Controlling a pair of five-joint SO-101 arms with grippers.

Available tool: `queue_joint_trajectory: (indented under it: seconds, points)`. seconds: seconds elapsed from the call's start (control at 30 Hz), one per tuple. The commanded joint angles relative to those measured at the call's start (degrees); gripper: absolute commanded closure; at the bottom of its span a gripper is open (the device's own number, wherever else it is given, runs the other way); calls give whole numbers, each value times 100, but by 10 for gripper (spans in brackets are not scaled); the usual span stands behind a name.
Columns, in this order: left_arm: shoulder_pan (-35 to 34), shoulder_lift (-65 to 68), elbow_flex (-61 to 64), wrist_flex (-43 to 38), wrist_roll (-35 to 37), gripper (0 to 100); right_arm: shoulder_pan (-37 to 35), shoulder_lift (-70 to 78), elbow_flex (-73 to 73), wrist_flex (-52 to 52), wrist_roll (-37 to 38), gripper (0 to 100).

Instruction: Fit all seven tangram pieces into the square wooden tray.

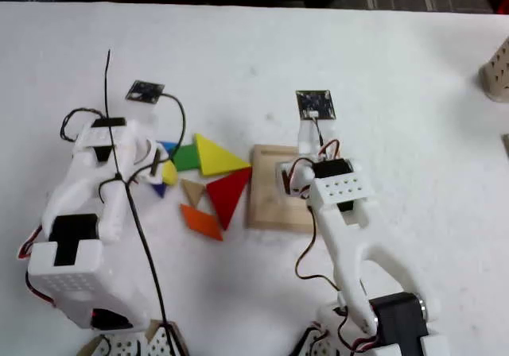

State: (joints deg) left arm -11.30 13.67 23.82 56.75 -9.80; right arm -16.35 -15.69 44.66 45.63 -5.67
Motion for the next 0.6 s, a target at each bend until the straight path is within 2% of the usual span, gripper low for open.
queue_joint_trajectory:
  seconds: [0.0,0.2,0.3,0.4,0.57]
  points:
    - [57,4,-158,114,132,722,22,-374,-44,31,-53,947]
    - [215,4,-114,-132,114,727,31,-374,-35,31,-53,947]
    - [251,4,-114,-167,62,797,40,-374,-35,31,-53,947]
    - [312,4,-114,-167,-316,865,40,-374,-35,31,-53,947]
    - [330,4,-114,-158,-369,871,31,-374,-35,31,-53,947]
